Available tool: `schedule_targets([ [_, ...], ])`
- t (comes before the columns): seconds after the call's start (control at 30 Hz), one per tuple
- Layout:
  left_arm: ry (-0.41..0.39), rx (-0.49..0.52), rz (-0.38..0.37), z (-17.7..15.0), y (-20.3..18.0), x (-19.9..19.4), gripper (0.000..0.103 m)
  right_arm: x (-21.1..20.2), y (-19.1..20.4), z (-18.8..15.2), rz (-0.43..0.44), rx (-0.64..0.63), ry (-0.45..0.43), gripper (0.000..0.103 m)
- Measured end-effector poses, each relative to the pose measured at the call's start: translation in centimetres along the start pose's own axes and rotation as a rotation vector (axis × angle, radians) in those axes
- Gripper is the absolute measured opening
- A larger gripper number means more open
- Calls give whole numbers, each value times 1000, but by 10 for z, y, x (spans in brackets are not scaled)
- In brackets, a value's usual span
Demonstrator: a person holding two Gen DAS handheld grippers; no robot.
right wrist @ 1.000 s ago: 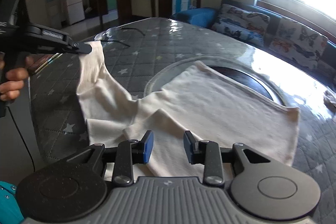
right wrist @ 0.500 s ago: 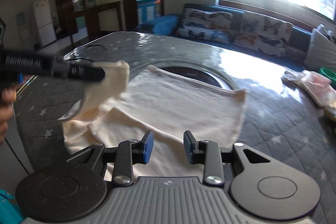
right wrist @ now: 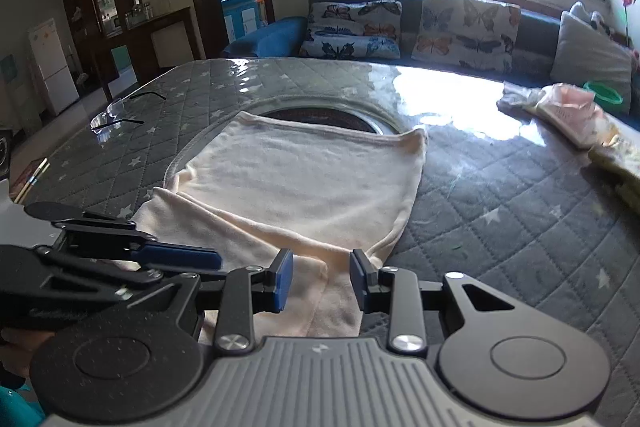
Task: Fold clothes
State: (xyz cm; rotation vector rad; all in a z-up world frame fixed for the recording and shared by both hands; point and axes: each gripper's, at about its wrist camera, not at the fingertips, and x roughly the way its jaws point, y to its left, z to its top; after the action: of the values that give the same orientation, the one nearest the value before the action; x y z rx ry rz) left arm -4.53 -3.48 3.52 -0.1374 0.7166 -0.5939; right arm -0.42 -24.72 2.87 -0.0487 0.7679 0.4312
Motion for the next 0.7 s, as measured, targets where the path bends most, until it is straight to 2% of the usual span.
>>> schedule_targets([
  [0.2, -53, 39, 82, -8, 30, -39, 47, 15, 6, -6, 32, 5, 50, 31],
  [0.33, -41, 67, 201, -24, 55, -66, 48, 27, 8, -12, 32, 8, 85, 31],
  [0.47, -7, 38, 273, -40, 76, -80, 48, 39, 6, -15, 30, 27, 107, 31],
  [0.57, 12, 25, 296, -48, 85, -83, 48, 42, 10, -15, 26, 8, 113, 28],
  [0.7, 18, 55, 292, -54, 82, -79, 48, 44, 12, -14, 12, -9, 117, 24],
])
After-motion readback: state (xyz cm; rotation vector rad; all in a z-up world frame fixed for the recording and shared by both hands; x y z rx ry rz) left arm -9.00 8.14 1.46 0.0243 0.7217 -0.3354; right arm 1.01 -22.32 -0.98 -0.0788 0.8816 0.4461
